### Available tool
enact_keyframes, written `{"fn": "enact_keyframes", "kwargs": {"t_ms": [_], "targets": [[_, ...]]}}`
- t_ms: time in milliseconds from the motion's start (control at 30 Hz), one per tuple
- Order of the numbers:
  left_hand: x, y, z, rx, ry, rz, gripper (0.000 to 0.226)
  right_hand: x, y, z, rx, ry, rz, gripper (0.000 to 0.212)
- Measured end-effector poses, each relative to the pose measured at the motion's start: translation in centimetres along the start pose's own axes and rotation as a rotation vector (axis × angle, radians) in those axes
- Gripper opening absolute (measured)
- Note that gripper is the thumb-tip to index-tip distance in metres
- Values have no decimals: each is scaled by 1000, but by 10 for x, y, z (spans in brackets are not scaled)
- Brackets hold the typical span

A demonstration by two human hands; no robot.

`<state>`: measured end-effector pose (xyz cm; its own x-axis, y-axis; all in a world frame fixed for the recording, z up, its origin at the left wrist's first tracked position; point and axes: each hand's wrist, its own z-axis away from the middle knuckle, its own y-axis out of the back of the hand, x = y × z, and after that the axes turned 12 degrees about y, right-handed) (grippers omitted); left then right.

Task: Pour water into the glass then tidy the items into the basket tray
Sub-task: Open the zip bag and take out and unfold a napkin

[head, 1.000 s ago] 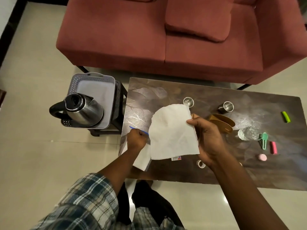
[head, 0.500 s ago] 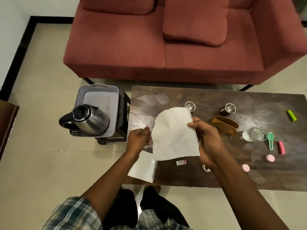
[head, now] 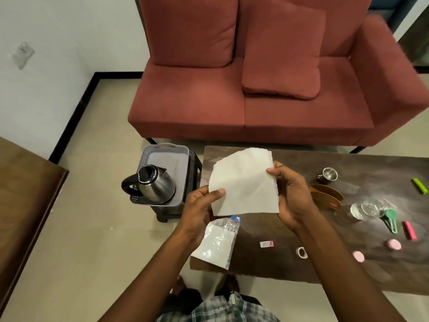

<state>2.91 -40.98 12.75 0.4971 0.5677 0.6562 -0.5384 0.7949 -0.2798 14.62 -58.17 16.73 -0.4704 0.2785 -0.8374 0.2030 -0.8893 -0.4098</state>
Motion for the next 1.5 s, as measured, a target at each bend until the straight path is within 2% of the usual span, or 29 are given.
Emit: {"fn": "enact_keyframes", "kwargs": {"t_ms": [100,133,233,367,533,800,933,1067,1233,1500], "targets": [[16,9,20,8,-67,-53,34,-10,-6,13,-51,80,11,51],[21,13,26,6,-94,-78,37,-13,-6,16,-67,87,11,56],[40,25,46,-31,-174,-149,34,-18,-11,30,-88,115,24,45],[65,37,74,-128,-261,-231,34,-25,-24,46,-108,167,91,54],[86,55,98,-221,-314,-293,35,-30,-46,67,-129,169,153,52],[99,82,120,-296,-319,-365,40,-29,-67,95,-184,183,143,30],[97,79,130,-337,-319,-423,39,-31,-64,103,-217,198,153,48],[94,71,133,-293,-365,-451,39,-41,-51,110,-191,247,198,51],[85,48,139,-264,-421,-457,39,-58,-24,113,-177,312,307,20],[72,20,141,-207,-580,-411,27,-90,8,123,-270,450,361,18]]}}
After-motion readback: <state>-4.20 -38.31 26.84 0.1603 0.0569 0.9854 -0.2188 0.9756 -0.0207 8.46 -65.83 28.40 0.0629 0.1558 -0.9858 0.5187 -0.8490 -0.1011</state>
